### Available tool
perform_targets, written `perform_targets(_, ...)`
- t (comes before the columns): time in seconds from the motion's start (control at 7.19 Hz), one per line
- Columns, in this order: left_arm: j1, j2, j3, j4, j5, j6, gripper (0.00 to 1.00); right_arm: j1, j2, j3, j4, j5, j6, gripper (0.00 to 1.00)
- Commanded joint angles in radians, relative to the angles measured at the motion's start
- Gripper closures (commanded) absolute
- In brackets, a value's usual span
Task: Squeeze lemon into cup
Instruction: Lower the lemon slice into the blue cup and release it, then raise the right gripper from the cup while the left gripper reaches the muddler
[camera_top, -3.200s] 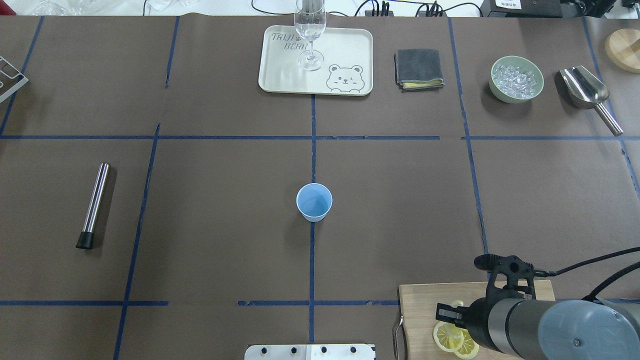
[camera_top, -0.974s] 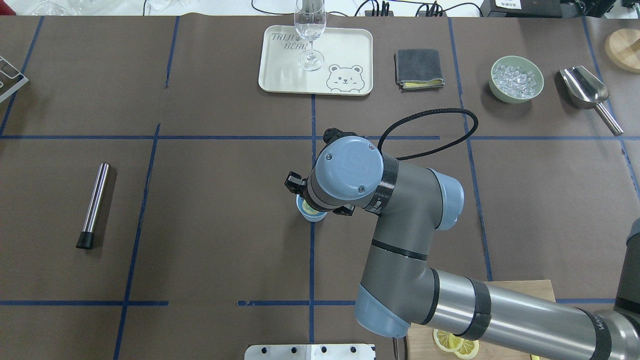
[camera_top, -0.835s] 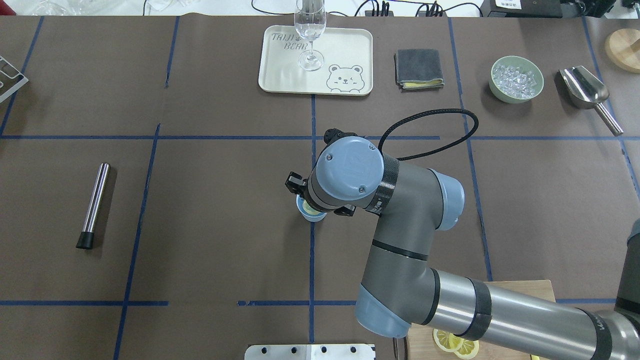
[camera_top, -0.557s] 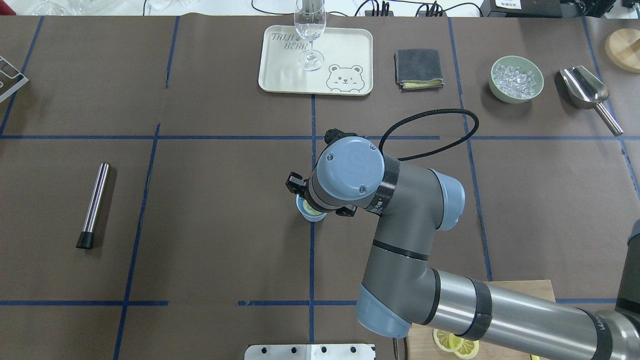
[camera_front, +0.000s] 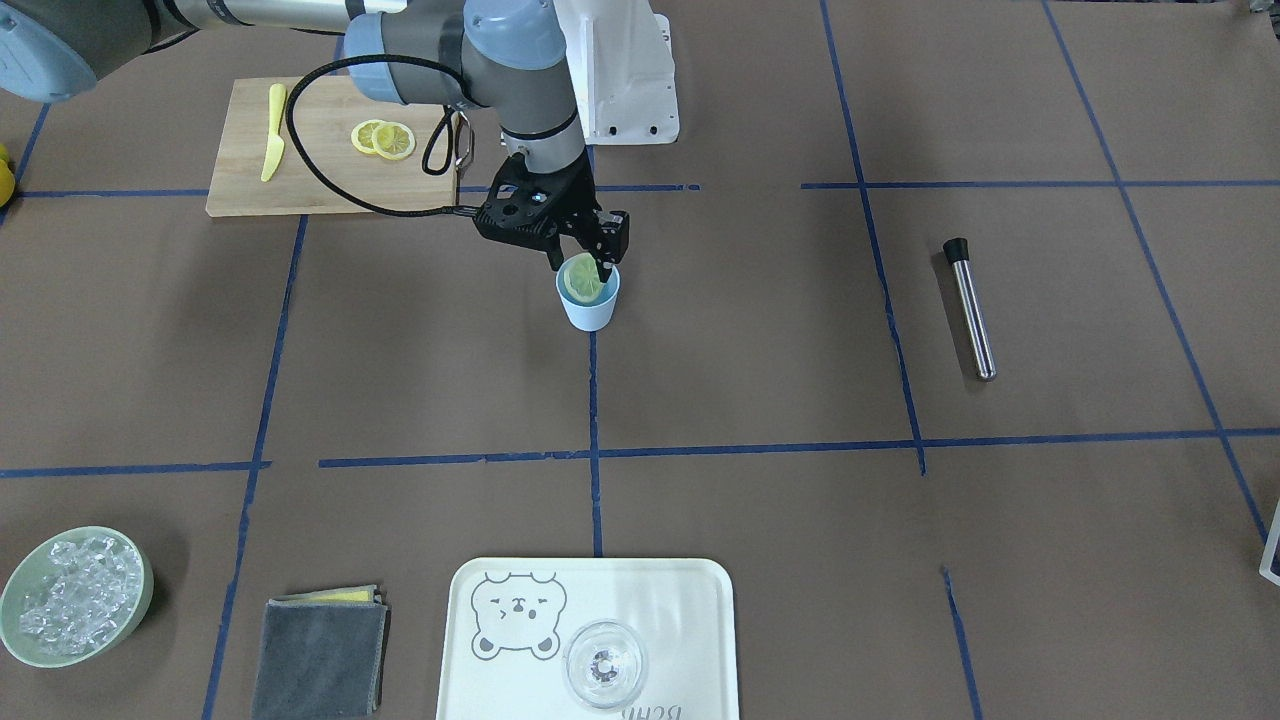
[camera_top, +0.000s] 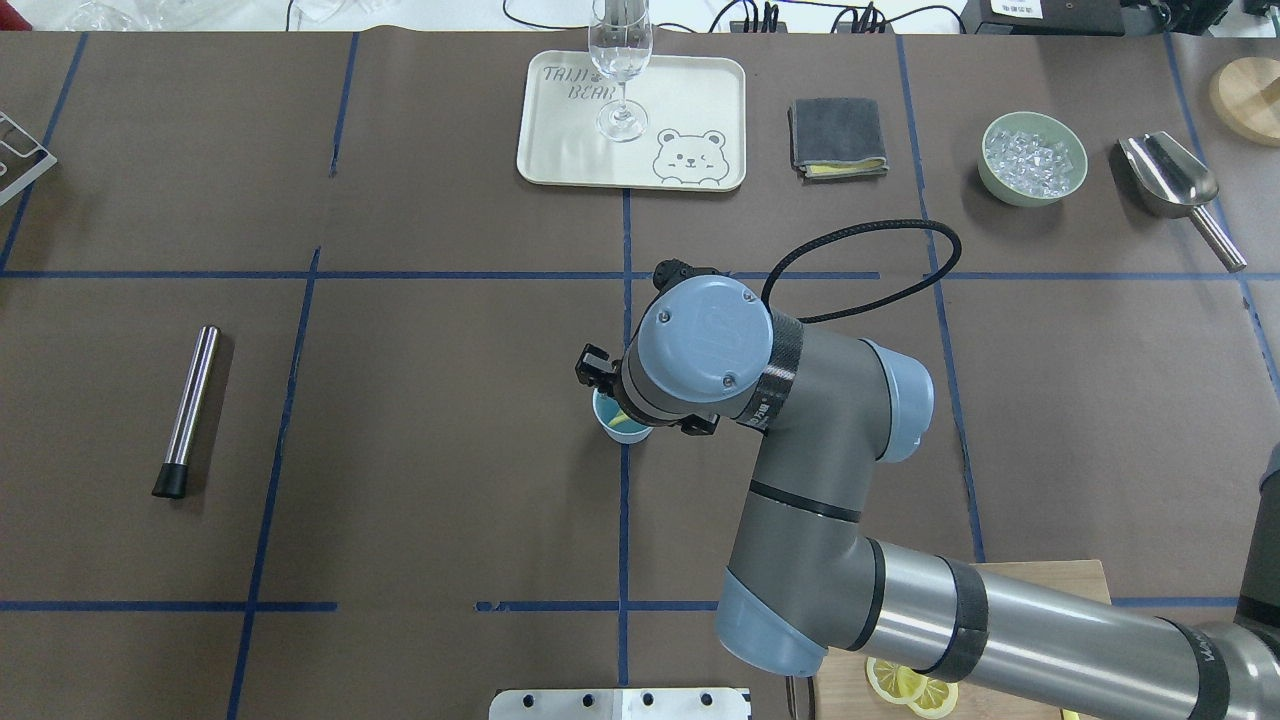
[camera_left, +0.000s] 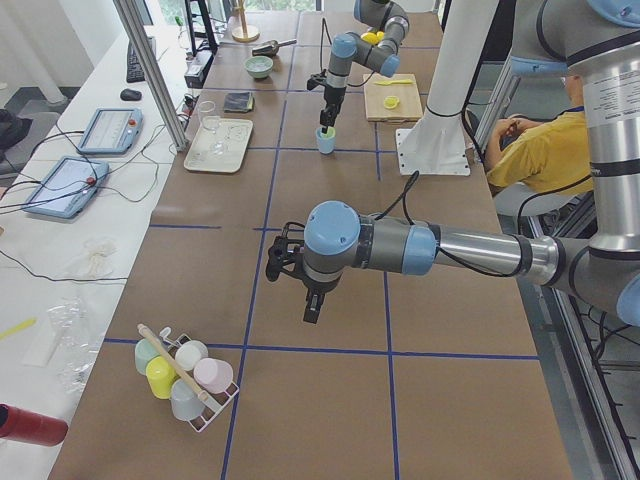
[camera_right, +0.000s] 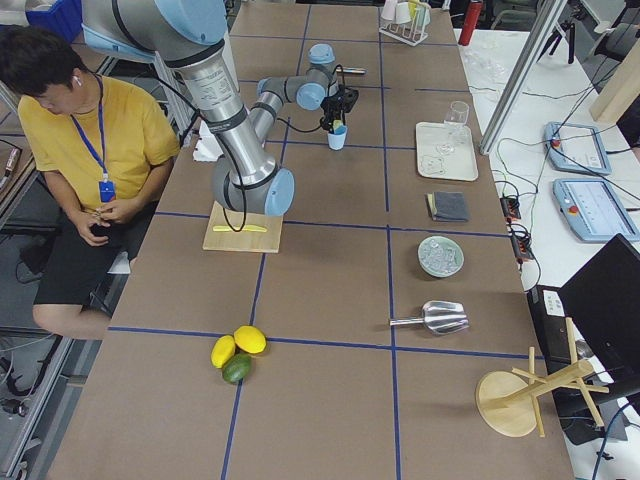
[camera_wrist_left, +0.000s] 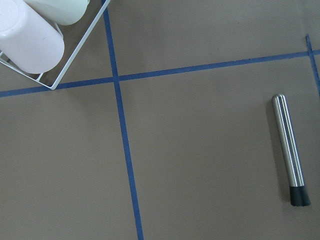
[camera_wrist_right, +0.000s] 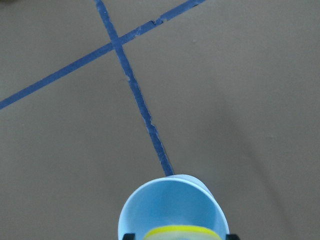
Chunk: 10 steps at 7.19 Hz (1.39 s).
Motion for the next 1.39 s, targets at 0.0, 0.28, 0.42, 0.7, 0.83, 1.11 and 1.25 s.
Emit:
perform_targets(0.0, -0.005, 0.000, -0.006, 0.001, 0.000, -0.002, 0.00, 0.000, -0.001, 0.000, -0.001, 0.000, 0.000, 0.16)
perform_targets(0.28, 0.008, -0.014, 0.002, -0.007, 0.012, -0.093, 0.00, 0.009, -0.059, 0.116, -0.040, 0.046, -0.002, 0.00)
perform_targets(0.42, 0.018, -0.015, 0.005, -0.060, 0.011, -0.098, 0.00, 0.033, -0.158, 0.247, -0.050, 0.079, -0.008, 0.00)
perform_targets(0.7, 0.121, -0.026, 0.019, -0.181, 0.005, -0.171, 0.00, 0.131, -0.345, 0.397, -0.051, 0.187, -0.101, 0.00)
perform_targets(0.83, 0.177, -0.031, 0.020, -0.338, 0.006, -0.386, 0.00, 0.181, -0.437, 0.436, -0.045, 0.231, -0.183, 0.00)
perform_targets(1.11, 0.376, -0.041, 0.048, -0.543, 0.081, -0.691, 0.00, 0.273, -0.542, 0.450, -0.034, 0.291, -0.374, 0.00)
perform_targets(1.25, 0.477, -0.067, 0.048, -0.548, 0.188, -0.810, 0.00, 0.311, -0.576, 0.450, -0.034, 0.291, -0.453, 0.00)
